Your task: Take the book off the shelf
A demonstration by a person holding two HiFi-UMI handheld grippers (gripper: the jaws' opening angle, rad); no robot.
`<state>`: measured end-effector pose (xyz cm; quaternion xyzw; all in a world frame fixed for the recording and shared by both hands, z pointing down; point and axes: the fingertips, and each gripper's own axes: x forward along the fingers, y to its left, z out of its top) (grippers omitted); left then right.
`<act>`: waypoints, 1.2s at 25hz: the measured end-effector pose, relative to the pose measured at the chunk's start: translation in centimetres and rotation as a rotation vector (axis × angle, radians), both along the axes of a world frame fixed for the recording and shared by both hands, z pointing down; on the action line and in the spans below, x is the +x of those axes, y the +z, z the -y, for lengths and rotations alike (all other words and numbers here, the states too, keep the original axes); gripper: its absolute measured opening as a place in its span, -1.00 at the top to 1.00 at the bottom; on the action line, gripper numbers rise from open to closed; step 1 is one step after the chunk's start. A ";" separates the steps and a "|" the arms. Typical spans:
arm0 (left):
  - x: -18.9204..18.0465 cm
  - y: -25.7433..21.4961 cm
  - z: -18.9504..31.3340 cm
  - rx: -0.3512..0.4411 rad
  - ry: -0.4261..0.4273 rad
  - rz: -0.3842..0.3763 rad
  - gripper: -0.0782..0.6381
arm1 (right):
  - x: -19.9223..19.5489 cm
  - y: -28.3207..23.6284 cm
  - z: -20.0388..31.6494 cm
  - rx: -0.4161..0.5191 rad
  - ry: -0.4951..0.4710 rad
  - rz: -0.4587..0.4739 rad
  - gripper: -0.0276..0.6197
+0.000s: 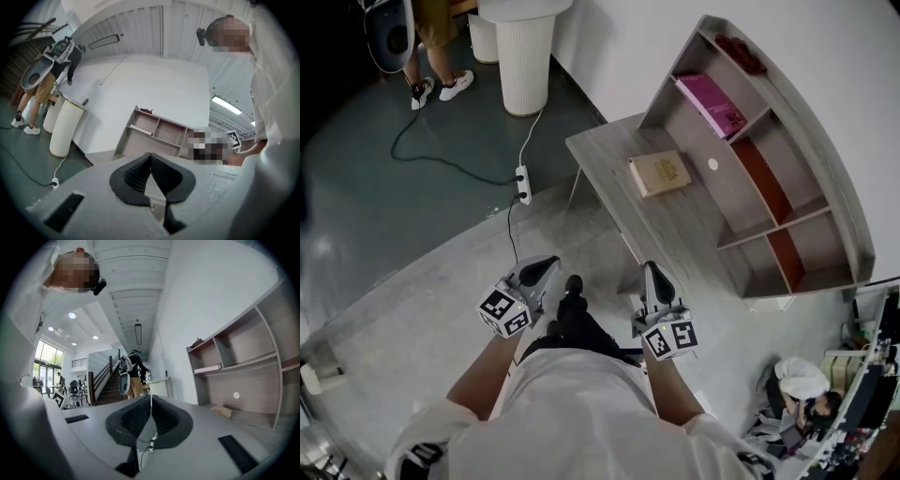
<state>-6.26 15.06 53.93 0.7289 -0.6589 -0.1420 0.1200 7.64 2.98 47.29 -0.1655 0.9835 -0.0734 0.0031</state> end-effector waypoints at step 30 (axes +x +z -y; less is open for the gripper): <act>-11.3 -4.1 27.8 -0.017 0.238 0.005 0.74 | -8.4 -0.9 24.7 0.038 0.195 0.059 0.85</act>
